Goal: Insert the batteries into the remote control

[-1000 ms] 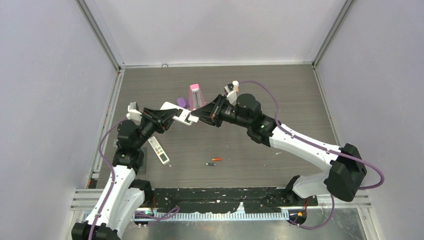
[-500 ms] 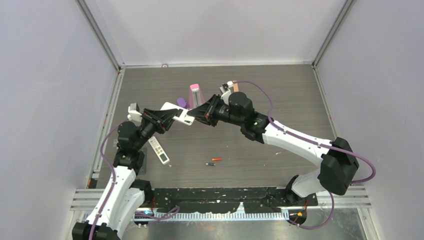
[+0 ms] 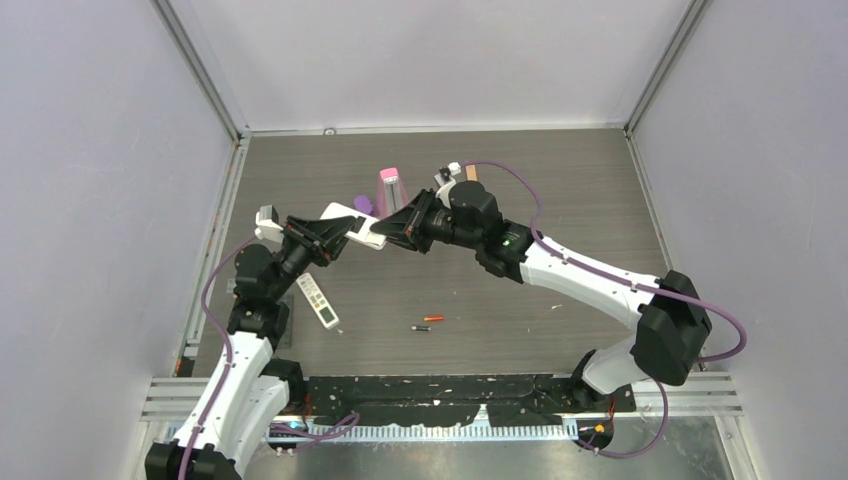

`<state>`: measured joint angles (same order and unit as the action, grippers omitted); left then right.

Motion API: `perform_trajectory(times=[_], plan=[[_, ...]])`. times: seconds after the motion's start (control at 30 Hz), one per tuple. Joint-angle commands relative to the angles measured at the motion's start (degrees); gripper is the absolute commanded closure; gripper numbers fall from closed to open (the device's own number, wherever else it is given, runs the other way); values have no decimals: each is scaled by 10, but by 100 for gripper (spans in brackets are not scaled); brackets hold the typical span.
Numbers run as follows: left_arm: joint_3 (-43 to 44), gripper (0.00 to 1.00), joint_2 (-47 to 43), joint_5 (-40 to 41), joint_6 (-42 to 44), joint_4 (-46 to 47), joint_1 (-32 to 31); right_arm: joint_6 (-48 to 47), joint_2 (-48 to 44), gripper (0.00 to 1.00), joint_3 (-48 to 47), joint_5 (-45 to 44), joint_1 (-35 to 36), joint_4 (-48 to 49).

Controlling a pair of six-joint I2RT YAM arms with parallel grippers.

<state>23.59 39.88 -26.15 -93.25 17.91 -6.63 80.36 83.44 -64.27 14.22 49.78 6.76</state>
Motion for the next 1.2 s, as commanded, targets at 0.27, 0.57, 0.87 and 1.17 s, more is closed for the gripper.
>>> perform_trajectory(times=[0.27,0.57,0.87,1.17], plan=[[-6,100,-1,-13,-18,60,-1,1,-1,95,-22,-31,4,4],[-10,100,-4,-14,-24,62,0,14,1,95,-10,-39,4,20],[-16,100,-4,-18,-32,78,-1,11,6,95,-11,-31,3,22],[-14,100,-11,-24,-32,66,-1,-20,9,95,-21,-33,3,8]])
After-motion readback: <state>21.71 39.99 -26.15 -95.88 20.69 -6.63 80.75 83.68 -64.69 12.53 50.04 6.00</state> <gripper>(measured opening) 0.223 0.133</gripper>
